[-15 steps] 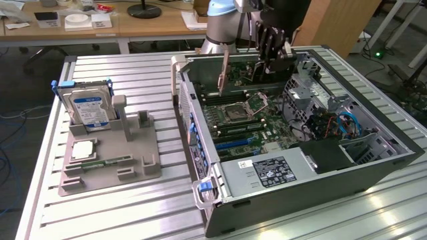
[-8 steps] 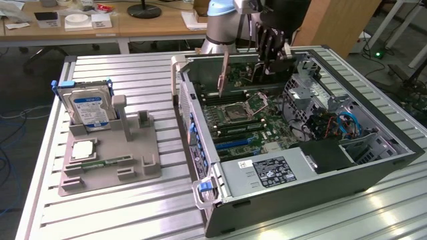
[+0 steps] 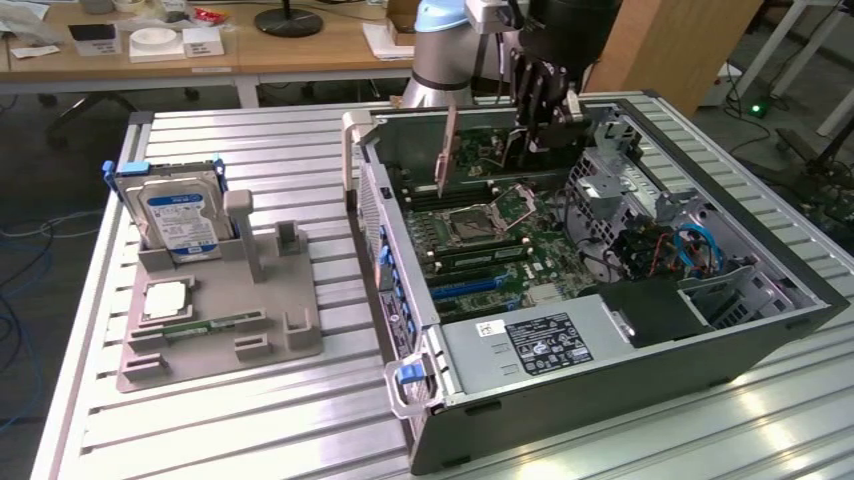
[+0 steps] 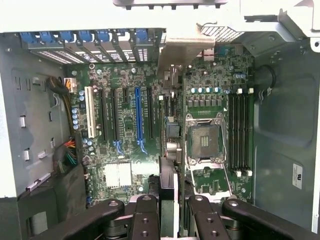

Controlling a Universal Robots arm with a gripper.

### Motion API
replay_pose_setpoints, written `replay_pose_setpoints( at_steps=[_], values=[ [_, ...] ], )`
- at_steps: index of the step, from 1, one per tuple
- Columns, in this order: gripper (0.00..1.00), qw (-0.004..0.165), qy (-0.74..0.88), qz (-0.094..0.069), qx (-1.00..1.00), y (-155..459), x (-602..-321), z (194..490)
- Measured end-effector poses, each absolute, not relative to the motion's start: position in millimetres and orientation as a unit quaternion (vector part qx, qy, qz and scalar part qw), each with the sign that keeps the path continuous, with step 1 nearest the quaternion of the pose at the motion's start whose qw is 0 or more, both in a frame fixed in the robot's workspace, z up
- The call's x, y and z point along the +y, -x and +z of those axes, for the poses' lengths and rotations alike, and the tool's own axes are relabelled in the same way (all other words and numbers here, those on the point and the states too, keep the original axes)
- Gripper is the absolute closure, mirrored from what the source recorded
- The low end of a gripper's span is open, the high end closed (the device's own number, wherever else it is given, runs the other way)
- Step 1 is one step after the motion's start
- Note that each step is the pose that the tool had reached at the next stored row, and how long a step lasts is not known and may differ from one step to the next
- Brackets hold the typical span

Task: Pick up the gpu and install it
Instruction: 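Insert the gpu into the slot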

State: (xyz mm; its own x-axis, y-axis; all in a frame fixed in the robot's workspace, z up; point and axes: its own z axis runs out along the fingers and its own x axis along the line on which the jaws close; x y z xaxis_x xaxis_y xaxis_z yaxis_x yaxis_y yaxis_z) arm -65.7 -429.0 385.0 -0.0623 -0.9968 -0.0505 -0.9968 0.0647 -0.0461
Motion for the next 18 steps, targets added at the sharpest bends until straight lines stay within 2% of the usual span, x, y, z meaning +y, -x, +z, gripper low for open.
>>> replay_pose_setpoints(
  at_steps=[18],
  values=[
    [0.73, 0.035, 0.684, 0.0, 0.729, 67.0, -430.9, 372.1]
  ],
)
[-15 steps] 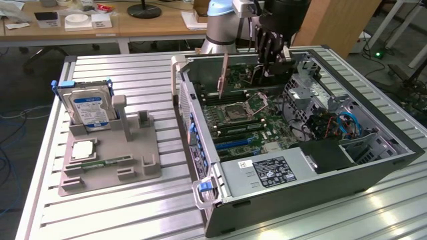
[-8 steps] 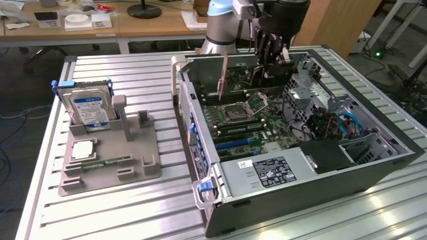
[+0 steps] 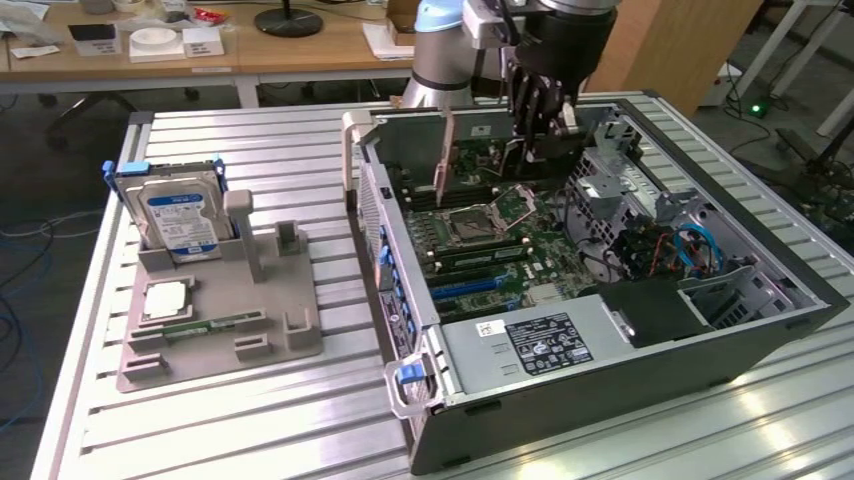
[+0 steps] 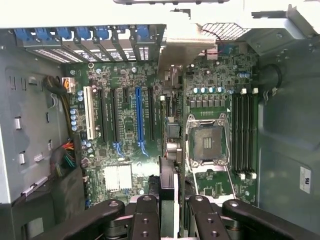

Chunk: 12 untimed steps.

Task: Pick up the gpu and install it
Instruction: 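Insert the gpu into the slot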

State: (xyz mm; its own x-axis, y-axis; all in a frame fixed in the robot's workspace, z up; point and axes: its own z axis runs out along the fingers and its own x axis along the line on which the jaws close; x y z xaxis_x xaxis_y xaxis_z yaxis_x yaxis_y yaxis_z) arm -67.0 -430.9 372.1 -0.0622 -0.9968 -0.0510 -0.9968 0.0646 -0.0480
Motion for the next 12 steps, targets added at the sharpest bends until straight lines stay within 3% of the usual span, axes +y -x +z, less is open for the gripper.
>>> replay_pose_setpoints(
  at_steps=[12],
  values=[
    [0.73, 0.035, 0.687, 0.0, 0.726, 73.3, -439.9, 350.4]
  ],
)
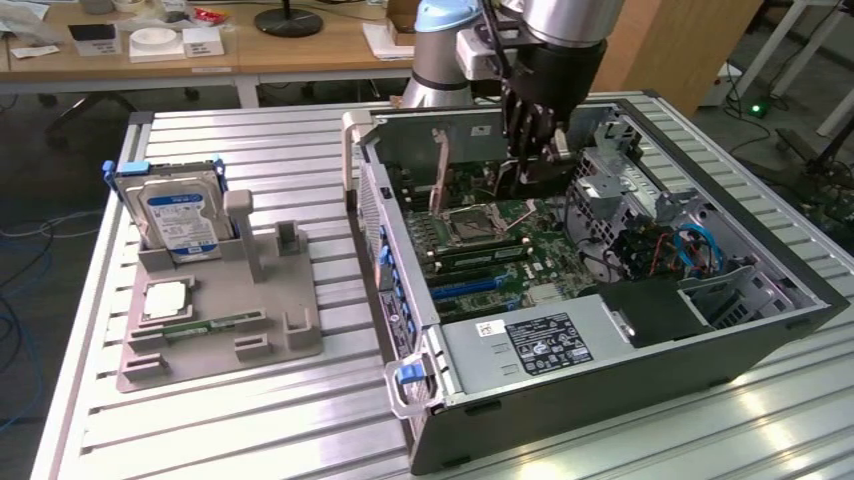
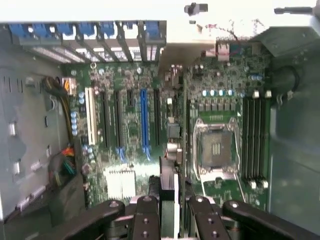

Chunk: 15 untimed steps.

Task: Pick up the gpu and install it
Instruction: 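Insert the gpu into the slot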

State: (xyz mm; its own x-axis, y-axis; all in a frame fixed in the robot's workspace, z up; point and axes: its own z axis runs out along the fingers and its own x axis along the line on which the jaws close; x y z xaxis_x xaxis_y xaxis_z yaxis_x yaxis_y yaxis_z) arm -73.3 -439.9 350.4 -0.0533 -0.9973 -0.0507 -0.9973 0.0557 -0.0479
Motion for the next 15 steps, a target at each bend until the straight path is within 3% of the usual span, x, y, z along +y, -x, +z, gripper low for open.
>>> replay_pose_setpoints(
  at_steps=[15],
  values=[
    [0.73, 0.035, 0.685, 0.0, 0.727, 74.4, -440.4, 324.2]
  ],
)
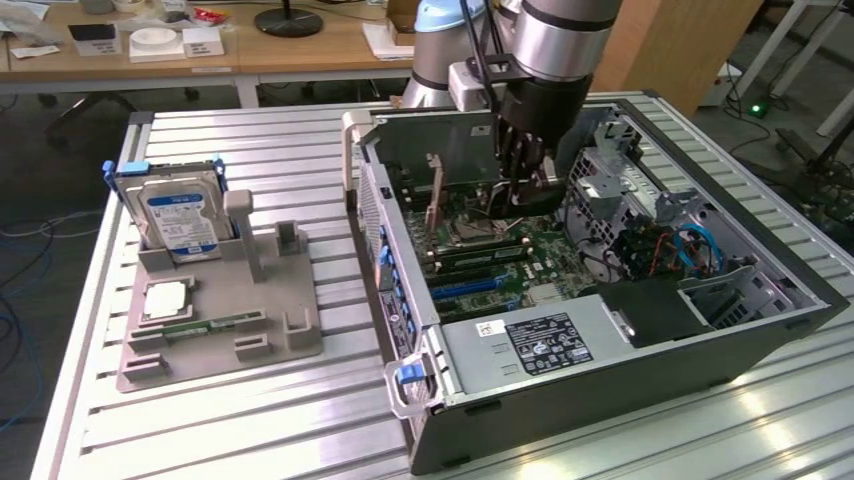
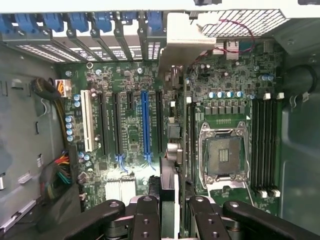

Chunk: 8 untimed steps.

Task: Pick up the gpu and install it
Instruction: 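Insert the gpu into the slot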

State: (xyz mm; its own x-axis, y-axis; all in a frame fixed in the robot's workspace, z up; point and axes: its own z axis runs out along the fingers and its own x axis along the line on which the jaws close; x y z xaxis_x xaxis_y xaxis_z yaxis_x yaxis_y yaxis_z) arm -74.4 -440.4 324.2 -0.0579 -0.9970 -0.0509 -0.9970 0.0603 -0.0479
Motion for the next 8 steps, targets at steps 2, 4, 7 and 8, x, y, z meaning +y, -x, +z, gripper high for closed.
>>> replay_pose_setpoints(
  at_steps=[2, 4, 7, 8],
  values=[
    [0.73, 0.035, 0.686, 0.0, 0.727, 74.5, -440.6, 320.8],
    [0.73, 0.035, 0.685, 0.0, 0.727, 74.6, -441.7, 318.9],
    [0.73, 0.035, 0.685, 0.0, 0.727, 74.8, -442.3, 315.0],
    [0.73, 0.034, 0.685, 0.0, 0.727, 75.0, -442.3, 313.8]
  ],
)
